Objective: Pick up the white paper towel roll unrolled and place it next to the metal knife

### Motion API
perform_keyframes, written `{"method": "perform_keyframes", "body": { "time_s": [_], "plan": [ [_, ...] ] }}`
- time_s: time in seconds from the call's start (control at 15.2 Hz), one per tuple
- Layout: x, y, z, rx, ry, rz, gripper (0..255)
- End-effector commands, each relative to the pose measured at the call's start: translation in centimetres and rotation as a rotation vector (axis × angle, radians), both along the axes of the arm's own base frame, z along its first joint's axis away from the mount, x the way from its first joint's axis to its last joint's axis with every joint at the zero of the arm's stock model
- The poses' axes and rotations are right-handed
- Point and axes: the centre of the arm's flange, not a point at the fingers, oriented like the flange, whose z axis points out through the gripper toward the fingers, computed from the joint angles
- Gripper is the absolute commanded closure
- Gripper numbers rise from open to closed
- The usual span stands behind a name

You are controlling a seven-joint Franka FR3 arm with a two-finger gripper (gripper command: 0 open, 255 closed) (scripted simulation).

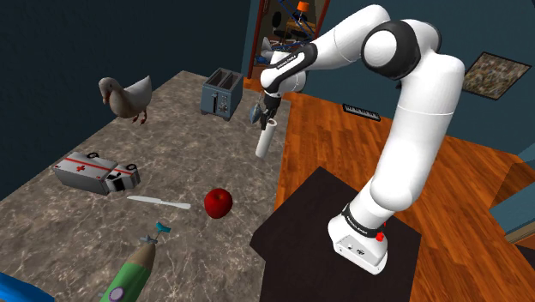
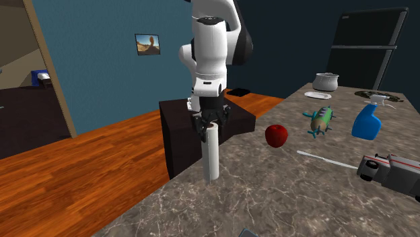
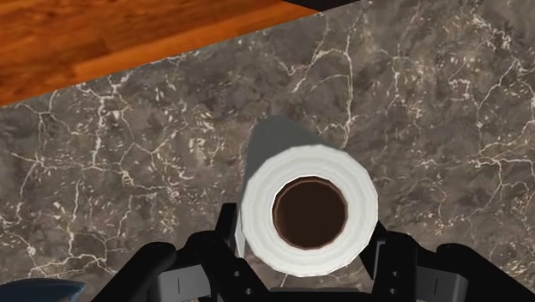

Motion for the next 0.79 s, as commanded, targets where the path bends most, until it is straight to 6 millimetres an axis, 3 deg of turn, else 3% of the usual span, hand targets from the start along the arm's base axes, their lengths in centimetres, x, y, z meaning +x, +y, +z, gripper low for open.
{"method": "perform_keyframes", "body": {
  "time_s": [0.0,0.73],
  "plan": [
    [0.0,0.0,1.1,0.0,0.0,0.0,255],
    [0.0,0.0,6.9,0.0,0.0,0.0,255]
  ]
}}
